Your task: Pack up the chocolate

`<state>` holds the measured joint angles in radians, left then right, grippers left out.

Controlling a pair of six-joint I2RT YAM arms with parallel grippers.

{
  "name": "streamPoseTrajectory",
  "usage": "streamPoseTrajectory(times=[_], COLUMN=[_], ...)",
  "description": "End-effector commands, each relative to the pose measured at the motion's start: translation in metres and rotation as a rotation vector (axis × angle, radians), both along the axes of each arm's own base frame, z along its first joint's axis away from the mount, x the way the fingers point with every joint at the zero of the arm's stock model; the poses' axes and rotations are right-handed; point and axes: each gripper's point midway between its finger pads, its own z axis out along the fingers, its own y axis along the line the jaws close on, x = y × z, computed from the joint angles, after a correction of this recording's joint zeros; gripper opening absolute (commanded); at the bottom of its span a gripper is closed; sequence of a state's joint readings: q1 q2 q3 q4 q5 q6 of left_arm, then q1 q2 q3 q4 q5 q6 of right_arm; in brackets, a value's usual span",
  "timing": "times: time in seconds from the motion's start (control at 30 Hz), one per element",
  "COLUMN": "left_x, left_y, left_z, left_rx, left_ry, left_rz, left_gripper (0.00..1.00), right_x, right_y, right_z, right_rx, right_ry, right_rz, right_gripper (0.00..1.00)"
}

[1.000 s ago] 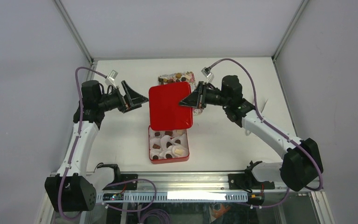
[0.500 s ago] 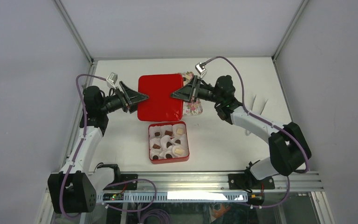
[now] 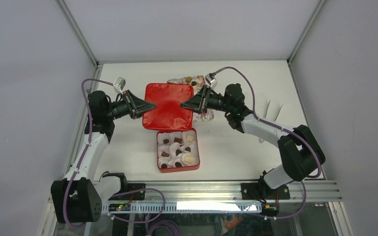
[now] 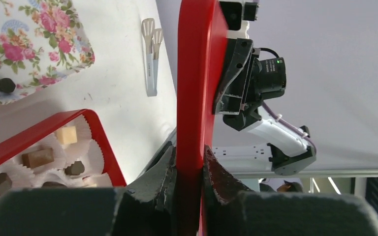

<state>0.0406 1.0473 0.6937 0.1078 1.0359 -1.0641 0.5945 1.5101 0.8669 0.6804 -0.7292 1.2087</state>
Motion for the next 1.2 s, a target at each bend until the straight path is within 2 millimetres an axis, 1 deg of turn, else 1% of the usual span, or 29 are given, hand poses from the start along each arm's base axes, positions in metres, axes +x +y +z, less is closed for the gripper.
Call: streamPoseTrajectory(times=[0.0, 0.07, 0.1, 0.17, 0.23, 0.3, 0.37, 0.4, 0.57, 0.7, 0.77, 0.83, 0.97, 1.07, 1.17], left_x=[0.001, -0.001, -0.003, -0.008, -0.016, -0.023, -0.028, -0.029, -0.038, -0.041, -0.040, -0.040, -0.039, -0.040, -0.045], left_y=[0.006, 0.007, 0.006, 0.001, -0.011, -0.021, -0.026, -0.027, -0.030, -0.035, -0.036, -0.036, -0.038, -0.040, -0.041], left_z=[-0.034, -0.046, -0.053, -0.067, -0.078, -0.083, -0.088, -0.091, -0.113, -0.118, -0.123, -0.129, -0.138, -0.147, -0.155], left_rx=[0.122, 0.141, 0.150, 0.178, 0.205, 0.227, 0.239, 0.242, 0.253, 0.257, 0.263, 0.271, 0.286, 0.292, 0.304], left_ry=[0.032, 0.047, 0.057, 0.066, 0.073, 0.066, 0.070, 0.079, 0.137, 0.156, 0.174, 0.201, 0.245, 0.282, 0.326], left_rz=[0.038, 0.042, 0.051, 0.058, 0.043, 0.030, 0.023, 0.022, -0.001, -0.034, -0.035, -0.042, -0.066, -0.089, -0.115], left_gripper=[0.00, 0.00, 0.00, 0.00, 0.00, 0.00, 0.00, 0.00, 0.00, 0.00, 0.04, 0.08, 0.11, 0.11, 0.11], right_x=[-0.014, -0.016, -0.017, -0.021, -0.026, -0.032, -0.036, -0.040, -0.044, -0.047, -0.048, -0.048, -0.046, -0.045, -0.045], right_y=[-0.004, -0.012, -0.017, -0.023, -0.025, -0.025, -0.027, -0.031, -0.038, -0.043, -0.044, -0.044, -0.043, -0.043, -0.043], right_z=[-0.011, -0.025, -0.030, -0.038, -0.045, -0.053, -0.065, -0.077, -0.096, -0.114, -0.122, -0.128, -0.137, -0.147, -0.156], right_rx=[-0.123, -0.215, -0.260, -0.314, -0.333, -0.347, -0.385, -0.429, -0.477, -0.523, -0.536, -0.545, -0.572, -0.599, -0.620], right_ry=[-0.048, -0.041, -0.050, -0.044, -0.026, -0.006, 0.015, 0.051, 0.081, 0.102, 0.111, 0.115, 0.112, 0.123, 0.143], right_rz=[0.014, -0.009, -0.017, -0.017, 0.000, 0.022, 0.028, 0.029, 0.017, 0.018, 0.019, 0.019, 0.026, 0.037, 0.049], right_gripper=[0.39, 0.50, 0.54, 0.56, 0.56, 0.54, 0.53, 0.53, 0.47, 0.47, 0.45, 0.45, 0.44, 0.44, 0.43])
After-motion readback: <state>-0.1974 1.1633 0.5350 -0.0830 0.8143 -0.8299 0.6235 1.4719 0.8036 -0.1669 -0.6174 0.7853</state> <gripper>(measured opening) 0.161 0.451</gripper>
